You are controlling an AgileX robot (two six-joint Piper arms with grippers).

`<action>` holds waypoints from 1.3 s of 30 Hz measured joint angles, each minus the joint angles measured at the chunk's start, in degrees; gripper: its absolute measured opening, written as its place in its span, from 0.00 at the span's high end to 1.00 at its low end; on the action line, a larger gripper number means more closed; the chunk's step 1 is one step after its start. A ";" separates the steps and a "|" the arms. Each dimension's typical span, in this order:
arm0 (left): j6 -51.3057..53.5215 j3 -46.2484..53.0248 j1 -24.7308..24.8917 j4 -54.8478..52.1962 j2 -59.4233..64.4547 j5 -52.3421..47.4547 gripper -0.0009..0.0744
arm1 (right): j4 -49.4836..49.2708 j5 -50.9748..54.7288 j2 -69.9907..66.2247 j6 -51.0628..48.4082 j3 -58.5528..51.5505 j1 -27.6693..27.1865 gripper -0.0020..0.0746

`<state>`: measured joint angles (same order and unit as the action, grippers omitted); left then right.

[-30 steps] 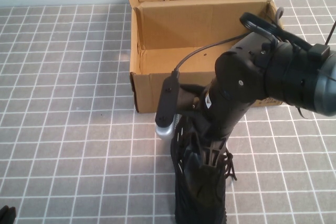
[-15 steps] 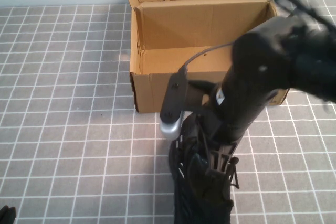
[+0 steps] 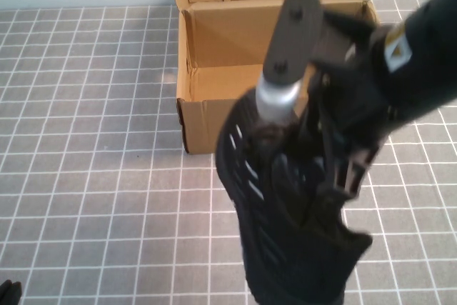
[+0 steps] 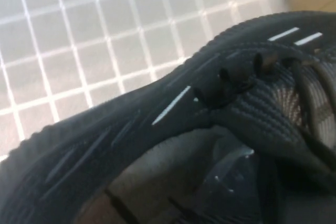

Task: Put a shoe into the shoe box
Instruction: Pick up the shoe from the table, then hand over the shoe

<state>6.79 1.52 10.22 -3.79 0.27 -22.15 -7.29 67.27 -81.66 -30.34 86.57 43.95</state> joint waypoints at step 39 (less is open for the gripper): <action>-9.40 0.00 0.00 30.30 0.00 24.78 0.99 | 9.23 6.20 -17.76 13.17 33.08 -0.98 0.98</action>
<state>-2.61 1.52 10.22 26.52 0.27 2.62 1.94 73.48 -99.42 -17.17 119.65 42.97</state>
